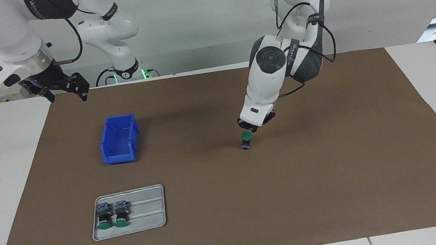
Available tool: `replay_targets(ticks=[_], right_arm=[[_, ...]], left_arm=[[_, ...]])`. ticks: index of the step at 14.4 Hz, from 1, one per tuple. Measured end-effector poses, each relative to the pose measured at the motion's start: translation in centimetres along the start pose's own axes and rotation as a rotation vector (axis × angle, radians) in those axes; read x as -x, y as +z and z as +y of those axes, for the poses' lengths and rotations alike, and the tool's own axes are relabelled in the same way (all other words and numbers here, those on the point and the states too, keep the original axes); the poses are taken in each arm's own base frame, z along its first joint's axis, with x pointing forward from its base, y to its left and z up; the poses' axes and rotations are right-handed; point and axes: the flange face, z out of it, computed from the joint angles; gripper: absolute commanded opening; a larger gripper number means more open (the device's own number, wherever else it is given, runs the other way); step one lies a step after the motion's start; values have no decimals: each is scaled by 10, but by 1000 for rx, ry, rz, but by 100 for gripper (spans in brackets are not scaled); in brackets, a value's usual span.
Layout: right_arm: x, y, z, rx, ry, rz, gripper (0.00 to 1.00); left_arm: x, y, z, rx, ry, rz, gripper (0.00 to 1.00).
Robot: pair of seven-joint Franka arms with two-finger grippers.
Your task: Place and press button with both arms
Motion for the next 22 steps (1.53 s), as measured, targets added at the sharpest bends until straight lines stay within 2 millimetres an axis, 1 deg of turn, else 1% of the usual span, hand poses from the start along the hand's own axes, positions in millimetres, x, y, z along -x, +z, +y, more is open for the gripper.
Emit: replay_targets(ticks=[4, 8, 12, 22], right_arm=[[0, 0, 0, 0, 0, 0, 98], [0, 0, 0, 0, 0, 0, 98], [0, 0, 0, 0, 0, 0, 98], [0, 0, 0, 0, 0, 0, 98]], left_arm=[[0, 8, 6, 5, -21, 6, 0], [8, 19, 21, 19, -24, 24, 0], [8, 29, 20, 9, -27, 13, 0], [9, 35, 18, 11, -29, 17, 0]])
